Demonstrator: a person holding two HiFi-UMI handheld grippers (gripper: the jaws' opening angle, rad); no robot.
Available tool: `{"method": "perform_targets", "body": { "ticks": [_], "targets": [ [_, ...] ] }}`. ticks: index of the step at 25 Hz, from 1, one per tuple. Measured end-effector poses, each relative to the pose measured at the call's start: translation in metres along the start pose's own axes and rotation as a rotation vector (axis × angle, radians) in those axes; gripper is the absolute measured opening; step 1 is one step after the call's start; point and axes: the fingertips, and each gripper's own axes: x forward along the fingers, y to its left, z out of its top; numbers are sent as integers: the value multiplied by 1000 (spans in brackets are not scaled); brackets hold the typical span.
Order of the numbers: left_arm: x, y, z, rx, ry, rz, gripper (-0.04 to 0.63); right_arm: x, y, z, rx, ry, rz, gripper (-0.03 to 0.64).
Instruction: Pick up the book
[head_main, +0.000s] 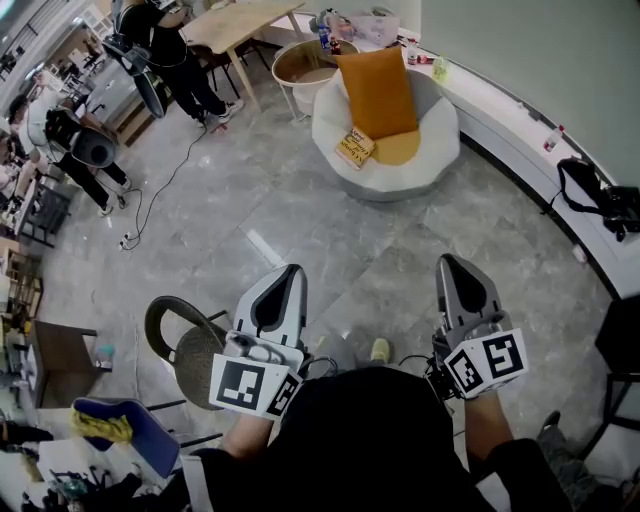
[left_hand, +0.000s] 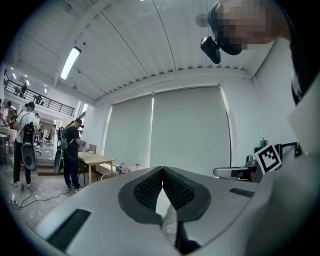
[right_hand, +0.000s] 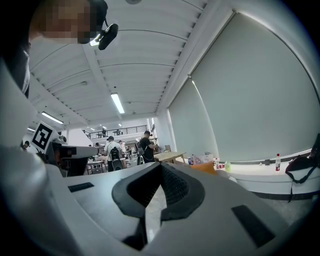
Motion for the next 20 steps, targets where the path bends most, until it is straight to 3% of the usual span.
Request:
{"method": "perform_targets", "body": {
  "ticks": [12,20],
  "targets": [
    [10,-11,3,22,6,-37,12,12,6,0,9,-12,44,11],
    [36,19,-6,-1,13,-56,12,48,7,1,-12,1,33,11]
  ]
}}
